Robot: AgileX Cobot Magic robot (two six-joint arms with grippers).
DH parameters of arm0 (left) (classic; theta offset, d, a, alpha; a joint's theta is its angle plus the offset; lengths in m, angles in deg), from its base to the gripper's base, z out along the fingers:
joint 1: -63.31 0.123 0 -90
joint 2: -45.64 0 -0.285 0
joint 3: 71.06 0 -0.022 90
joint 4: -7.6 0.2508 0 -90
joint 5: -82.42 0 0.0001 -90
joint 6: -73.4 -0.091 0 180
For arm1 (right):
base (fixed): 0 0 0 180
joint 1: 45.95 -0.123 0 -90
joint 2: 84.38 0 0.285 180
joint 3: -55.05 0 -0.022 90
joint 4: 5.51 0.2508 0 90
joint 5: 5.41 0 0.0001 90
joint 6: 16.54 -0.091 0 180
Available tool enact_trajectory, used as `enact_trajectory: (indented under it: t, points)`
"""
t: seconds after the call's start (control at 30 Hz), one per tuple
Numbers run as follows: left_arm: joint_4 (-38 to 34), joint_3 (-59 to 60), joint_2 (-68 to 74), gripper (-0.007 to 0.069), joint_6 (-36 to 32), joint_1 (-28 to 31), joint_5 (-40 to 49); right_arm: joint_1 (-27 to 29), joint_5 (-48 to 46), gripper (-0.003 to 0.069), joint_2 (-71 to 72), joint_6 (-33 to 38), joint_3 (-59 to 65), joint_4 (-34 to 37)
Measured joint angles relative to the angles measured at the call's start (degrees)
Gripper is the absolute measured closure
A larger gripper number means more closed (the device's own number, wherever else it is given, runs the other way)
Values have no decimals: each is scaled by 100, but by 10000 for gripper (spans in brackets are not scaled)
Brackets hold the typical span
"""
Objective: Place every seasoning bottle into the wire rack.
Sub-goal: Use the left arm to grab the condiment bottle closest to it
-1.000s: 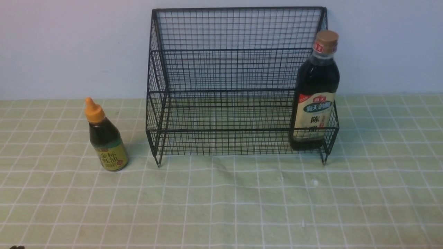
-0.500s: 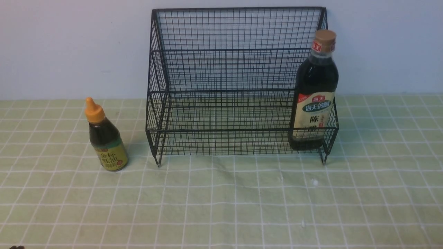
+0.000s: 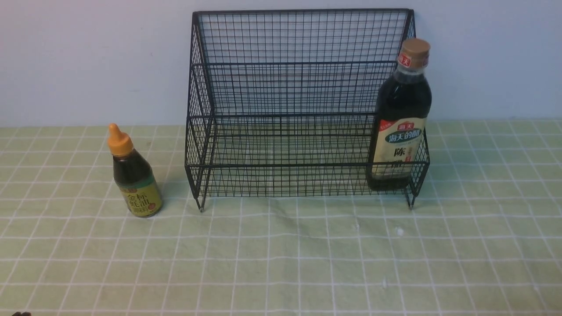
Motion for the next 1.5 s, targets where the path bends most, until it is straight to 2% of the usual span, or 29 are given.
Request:
enact_trajectory:
  t: [0.23,0.37,0.57,0.7,0.87,0.93,1.0,1.07,1.1,1.33,1.43,1.5]
  points:
    - [125,0,0,631,-21,0,-6,0,0,672,0,0,0,0]
    - [-18,11,0,631,192,0,-331,0,0,672,0,0,0,1]
    - [-1076,11,0,631,1084,0,-1662,0,3,672,0,0,0,6]
    - [-1307,11,0,631,1258,0,-2238,0,3,672,0,-6,0,6]
    - [-1351,-17,0,631,1305,0,-3686,0,3,672,0,-6,0,6]
    - [-1351,-168,20,631,1306,0,-3745,0,3,672,0,-6,0,6]
    - [-1351,-634,232,631,1299,0,-3476,0,3,672,0,-6,0,6]
    - [-1345,-1378,758,631,1203,0,-2555,0,3,672,0,-6,0,6]
    - [-1345,-1527,884,631,1191,0,-2454,0,3,672,0,-6,0,6]
    - [-1323,-4473,3899,631,486,0,2171,0,7,672,0,-6,0,6]
    - [-1299,-5613,5249,631,-102,0,3341,0,7,672,0,-6,0,6]
    - [-1287,-6155,5920,631,-343,0,3717,0,7,672,0,-6,0,6]
